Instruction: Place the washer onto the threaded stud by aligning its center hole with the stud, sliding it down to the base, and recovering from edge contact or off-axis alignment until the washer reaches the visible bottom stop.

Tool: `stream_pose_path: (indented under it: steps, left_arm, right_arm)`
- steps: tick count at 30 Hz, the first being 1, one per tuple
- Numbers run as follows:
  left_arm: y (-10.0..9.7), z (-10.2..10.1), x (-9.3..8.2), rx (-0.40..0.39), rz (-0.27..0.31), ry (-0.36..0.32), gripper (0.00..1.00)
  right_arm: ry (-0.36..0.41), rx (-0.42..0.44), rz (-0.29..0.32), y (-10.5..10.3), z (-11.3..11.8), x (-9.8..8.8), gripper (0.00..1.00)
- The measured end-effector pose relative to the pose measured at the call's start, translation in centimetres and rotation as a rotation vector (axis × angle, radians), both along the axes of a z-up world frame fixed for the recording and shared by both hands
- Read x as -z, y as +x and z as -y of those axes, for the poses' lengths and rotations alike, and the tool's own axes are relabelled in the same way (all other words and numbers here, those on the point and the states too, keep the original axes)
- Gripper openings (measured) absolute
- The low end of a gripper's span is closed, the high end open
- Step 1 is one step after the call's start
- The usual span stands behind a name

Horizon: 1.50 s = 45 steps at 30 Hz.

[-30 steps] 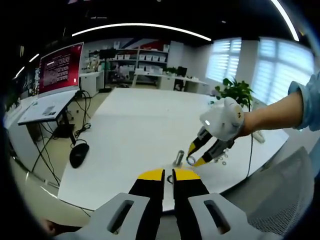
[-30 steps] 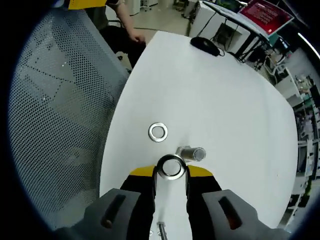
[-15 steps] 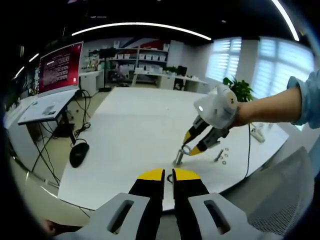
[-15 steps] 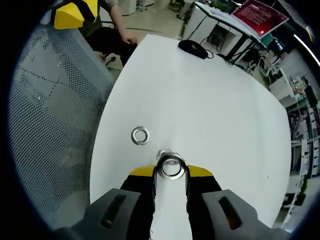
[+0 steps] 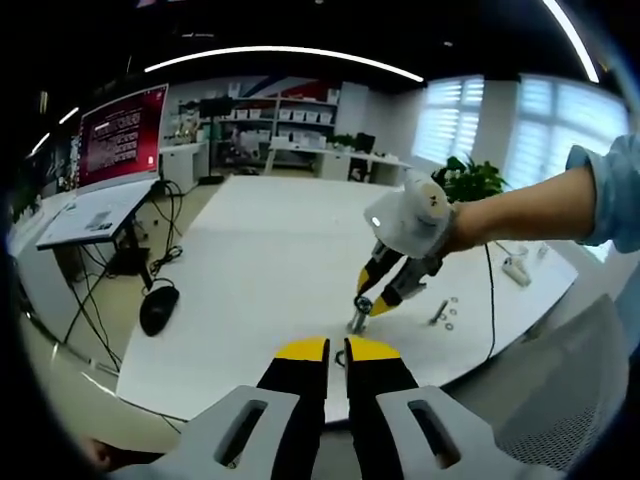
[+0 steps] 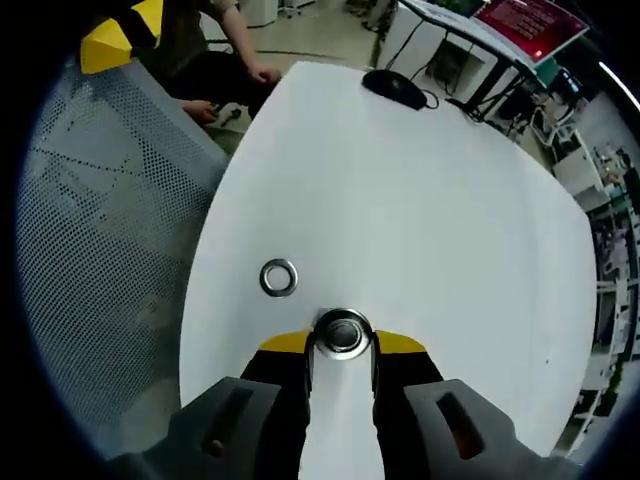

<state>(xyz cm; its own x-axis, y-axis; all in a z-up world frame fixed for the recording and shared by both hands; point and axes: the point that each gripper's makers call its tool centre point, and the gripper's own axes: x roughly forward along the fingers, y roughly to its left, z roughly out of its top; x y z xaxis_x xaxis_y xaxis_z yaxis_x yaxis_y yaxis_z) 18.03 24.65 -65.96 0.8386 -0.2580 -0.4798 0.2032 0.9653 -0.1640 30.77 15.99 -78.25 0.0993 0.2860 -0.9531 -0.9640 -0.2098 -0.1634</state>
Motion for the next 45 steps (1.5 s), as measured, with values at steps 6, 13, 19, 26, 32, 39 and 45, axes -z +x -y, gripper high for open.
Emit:
stream_pose_path:
  steps: [6,13,19,26,32,39,45]
  left_arm:
    - [0.0,-0.1,0.0,-0.006,0.0,-0.002,0.03]
    - [0.1,-0.2,0.0,-0.011,0.006,-0.008,0.03]
    - [0.1,-0.2,0.0,-0.011,0.006,-0.004,0.03]
    - [0.1,-0.3,0.0,-0.017,0.005,0.0,0.01]
    - [0.1,-0.3,0.0,-0.017,0.004,-0.003,0.01]
    - [0.1,-0.2,0.1,-0.015,-0.001,-0.009,0.01]
    - [0.2,-0.3,0.0,-0.014,0.0,-0.01,0.01]
  right_arm:
    - [-0.038,-0.016,-0.007,0.0,0.1,1.2,0.23]
    - [-0.088,-0.03,-0.007,0.1,0.3,2.9,0.22]
    - [-0.126,-0.061,-0.009,0.0,0.1,4.4,0.22]
    - [-0.142,-0.073,-0.046,-0.2,0.2,5.2,0.24]
    - [-0.114,-0.037,-0.056,-0.3,0.3,4.9,0.35]
    - [-0.014,-0.129,-0.045,-2.1,-1.3,2.2,0.37]
    - [0.003,-0.228,-0.075,-4.4,-2.1,2.1,0.37]
